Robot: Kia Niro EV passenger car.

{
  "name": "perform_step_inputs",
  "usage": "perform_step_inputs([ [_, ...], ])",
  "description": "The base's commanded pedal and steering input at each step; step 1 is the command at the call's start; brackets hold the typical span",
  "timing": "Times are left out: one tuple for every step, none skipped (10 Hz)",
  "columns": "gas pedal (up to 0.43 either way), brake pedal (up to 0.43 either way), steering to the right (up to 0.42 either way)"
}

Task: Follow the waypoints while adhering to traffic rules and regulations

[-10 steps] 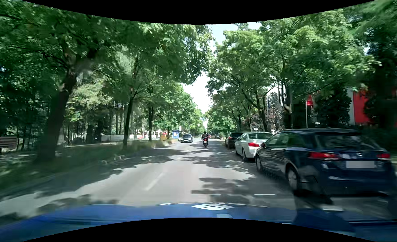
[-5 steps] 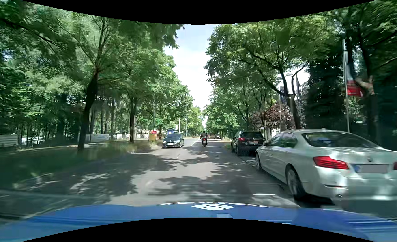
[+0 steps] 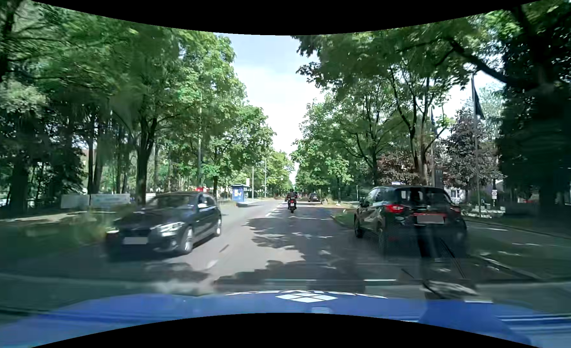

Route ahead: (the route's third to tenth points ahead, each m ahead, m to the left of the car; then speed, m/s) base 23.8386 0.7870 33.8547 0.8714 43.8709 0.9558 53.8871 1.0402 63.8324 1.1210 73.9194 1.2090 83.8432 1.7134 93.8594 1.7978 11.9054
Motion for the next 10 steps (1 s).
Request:
perform_step_inputs([
  [0.000,0.000,-0.001],
  [0.000,0.000,-0.002],
  [0.000,0.000,-0.002],
  [0.000,0.000,-0.002],
  [0.000,0.000,-0.002],
  [0.000,0.000,-0.002],
  [0.000,0.000,-0.002],
  [0.000,0.000,-0.002],
  [0.000,0.000,-0.002],
  [0.000,0.000,-0.002],
])
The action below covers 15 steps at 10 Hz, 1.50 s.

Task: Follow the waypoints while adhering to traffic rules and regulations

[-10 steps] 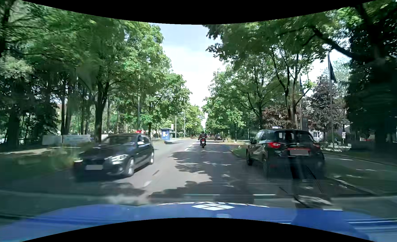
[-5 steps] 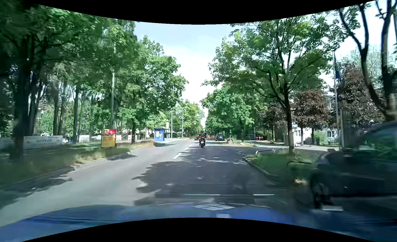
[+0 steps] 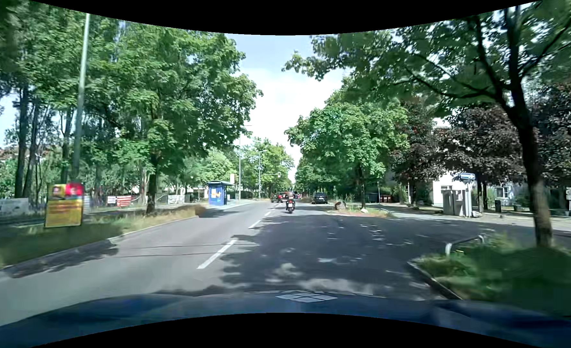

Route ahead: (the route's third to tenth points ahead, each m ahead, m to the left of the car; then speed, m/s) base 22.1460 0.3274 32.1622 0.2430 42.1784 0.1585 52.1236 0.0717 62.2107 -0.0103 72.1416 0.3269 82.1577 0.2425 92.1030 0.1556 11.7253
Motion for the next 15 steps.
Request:
perform_step_inputs([
  [0.000,0.000,-0.002],
  [0.000,0.000,-0.002],
  [0.000,0.000,-0.002],
  [0.000,0.000,-0.002],
  [0.000,0.000,-0.002],
  [0.000,0.000,-0.002],
  [0.000,0.000,-0.002],
  [0.000,0.000,-0.002],
  [0.000,0.000,-0.002],
  [0.000,0.000,-0.002],
  [0.000,0.000,-0.002],
  [0.000,0.000,-0.002],
  [0.000,0.000,-0.002],
  [0.000,0.000,-0.002],
  [0.000,0.000,-0.002],
])
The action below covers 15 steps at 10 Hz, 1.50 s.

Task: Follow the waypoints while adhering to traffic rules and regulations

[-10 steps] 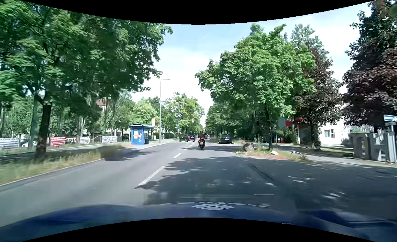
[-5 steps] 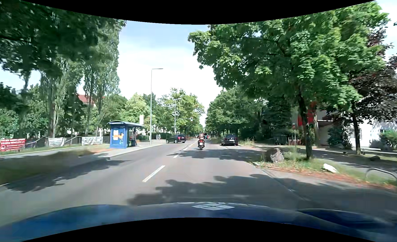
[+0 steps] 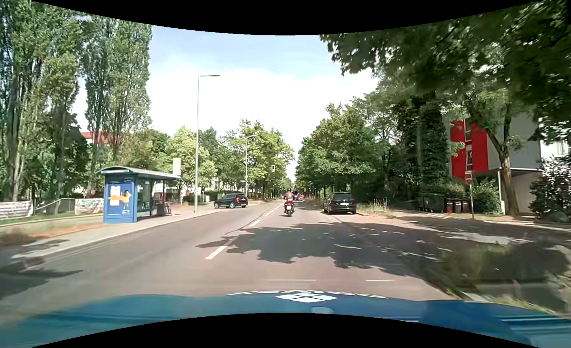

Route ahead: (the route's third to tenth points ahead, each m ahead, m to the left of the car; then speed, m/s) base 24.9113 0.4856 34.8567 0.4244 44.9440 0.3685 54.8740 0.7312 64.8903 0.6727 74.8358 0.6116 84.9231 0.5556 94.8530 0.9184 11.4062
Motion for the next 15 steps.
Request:
perform_step_inputs([
  [0.000,0.000,-0.002],
  [0.000,0.000,-0.002],
  [0.000,0.000,-0.002],
  [0.000,0.000,-0.002],
  [0.000,0.000,-0.002],
  [0.000,0.000,-0.002],
  [0.000,0.000,-0.002],
  [0.000,0.000,-0.003],
  [0.000,0.000,-0.003],
  [0.000,0.000,-0.004],
  [0.000,0.000,-0.004],
  [0.000,0.000,-0.004],
  [0.000,0.000,-0.004],
  [0.000,0.000,-0.003],
  [0.000,0.000,-0.002],
])
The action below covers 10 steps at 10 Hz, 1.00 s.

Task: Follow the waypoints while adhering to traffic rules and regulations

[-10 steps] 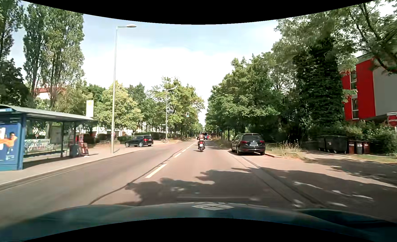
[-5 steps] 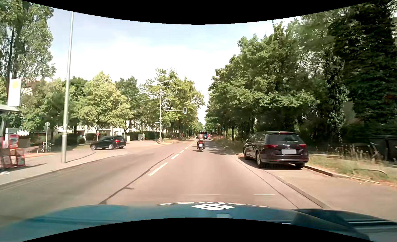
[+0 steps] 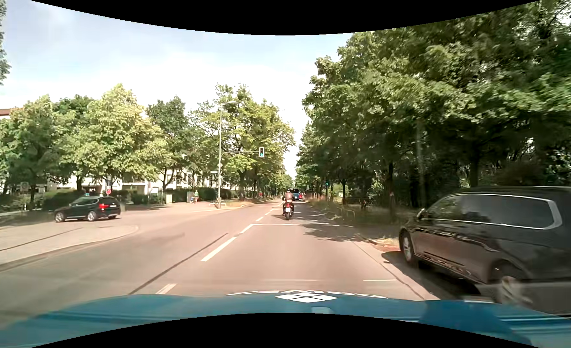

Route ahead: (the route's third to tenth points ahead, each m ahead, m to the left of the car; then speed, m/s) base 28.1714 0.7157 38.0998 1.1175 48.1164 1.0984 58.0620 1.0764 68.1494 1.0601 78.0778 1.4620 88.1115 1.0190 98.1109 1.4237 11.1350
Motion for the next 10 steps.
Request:
perform_step_inputs([
  [0.000,0.000,-0.003],
  [0.000,0.000,-0.003],
  [0.000,0.000,-0.003],
  [0.000,0.000,-0.004],
  [0.000,0.000,-0.004],
  [0.000,0.006,-0.004],
  [0.000,0.049,-0.004],
  [0.000,0.073,-0.004],
  [0.000,0.098,-0.004],
  [0.000,0.110,-0.004],
])
